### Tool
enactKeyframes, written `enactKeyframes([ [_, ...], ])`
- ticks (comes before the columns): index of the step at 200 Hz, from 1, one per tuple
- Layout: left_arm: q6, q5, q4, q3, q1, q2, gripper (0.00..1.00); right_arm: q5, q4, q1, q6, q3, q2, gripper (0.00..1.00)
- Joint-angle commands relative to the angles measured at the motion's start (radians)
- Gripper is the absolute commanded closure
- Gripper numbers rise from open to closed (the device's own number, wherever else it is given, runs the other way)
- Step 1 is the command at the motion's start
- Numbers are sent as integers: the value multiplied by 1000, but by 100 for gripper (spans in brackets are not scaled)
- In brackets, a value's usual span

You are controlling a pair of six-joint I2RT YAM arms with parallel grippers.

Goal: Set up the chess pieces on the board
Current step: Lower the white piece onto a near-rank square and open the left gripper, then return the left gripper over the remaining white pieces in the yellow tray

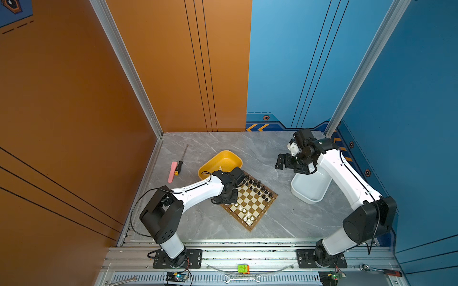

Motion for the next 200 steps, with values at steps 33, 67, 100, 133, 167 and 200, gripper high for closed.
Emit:
enactKeyframes([
  [33, -16, 24, -7, 7, -24, 19, 88, 14, -36, -5, -10, -7, -27, 0],
  [67, -9, 22, -7, 9, -22, 13, 74, 24, -35, -7, -7, -5, -22, 0],
  [100, -4, 25, -8, 24, -20, 5, 68, 22, -34, -7, -7, -6, -20, 0],
  [133, -2, 27, -22, 47, -20, -10, 67, 21, -34, -6, -9, 1, -16, 0],
  [167, 15, 4, -58, 85, 1, -34, 67, 17, -36, -8, -13, 14, -5, 0],
  [200, 23, 1, -67, 95, 40, -68, 66, 12, -34, -7, -16, 26, 9, 0],
])
